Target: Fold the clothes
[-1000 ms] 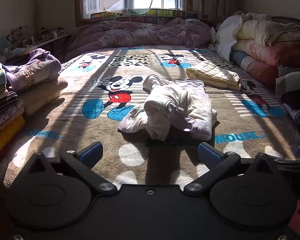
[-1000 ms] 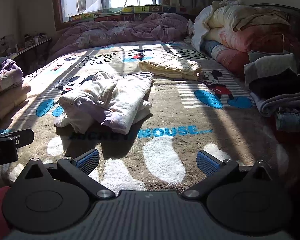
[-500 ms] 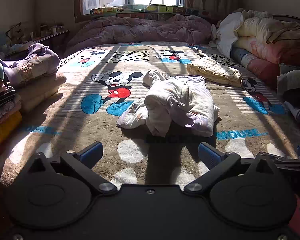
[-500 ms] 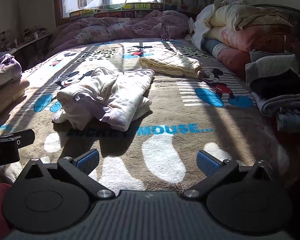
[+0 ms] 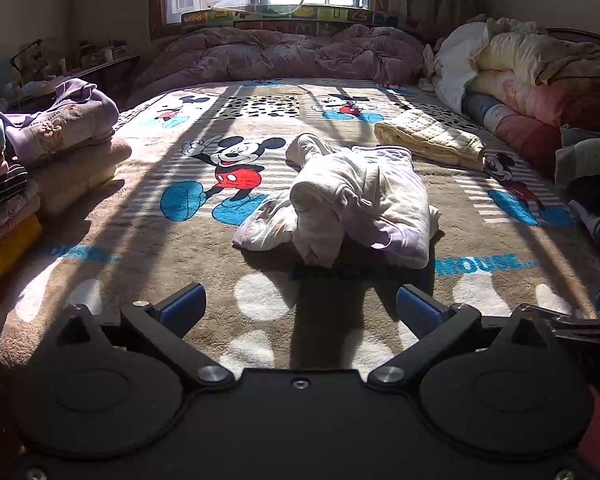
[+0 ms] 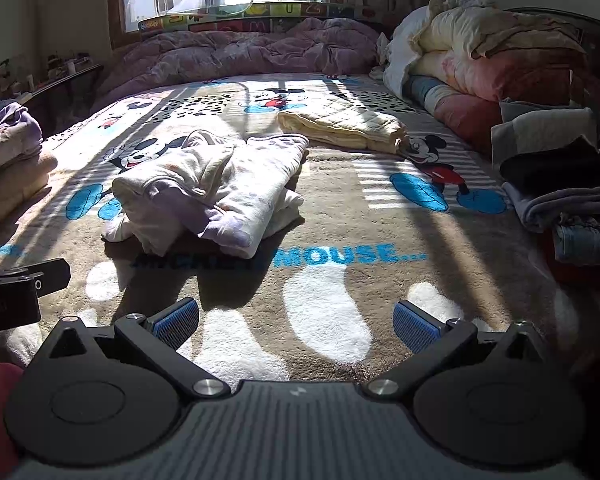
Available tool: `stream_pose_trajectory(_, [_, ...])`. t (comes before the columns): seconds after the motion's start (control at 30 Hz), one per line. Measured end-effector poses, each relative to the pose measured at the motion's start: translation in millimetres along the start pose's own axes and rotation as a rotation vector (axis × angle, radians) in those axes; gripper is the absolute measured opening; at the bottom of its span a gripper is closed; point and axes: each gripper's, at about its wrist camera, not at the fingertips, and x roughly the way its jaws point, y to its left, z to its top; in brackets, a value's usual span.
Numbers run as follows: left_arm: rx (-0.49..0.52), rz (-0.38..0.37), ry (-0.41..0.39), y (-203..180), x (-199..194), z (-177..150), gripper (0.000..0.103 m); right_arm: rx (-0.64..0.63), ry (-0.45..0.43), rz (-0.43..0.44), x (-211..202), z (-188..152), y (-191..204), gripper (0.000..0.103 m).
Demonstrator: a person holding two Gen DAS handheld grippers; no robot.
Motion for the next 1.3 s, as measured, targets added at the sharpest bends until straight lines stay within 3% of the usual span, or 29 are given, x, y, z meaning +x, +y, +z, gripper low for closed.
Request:
stream_pose_trajectory(1.0, [0.003,-0.019,0.022,-2.6,30.4,-3.4,0.103,0.009,0.044,0.009,28.2,-2.4,-5.3,0.102])
stream_pose_trajectory(1.3, [-0.009,-0.057,-0.003,17.9,68.9,-16.4,0.103,0.02,0.003,0.151,62.6,-6.9,-12.6,0.102])
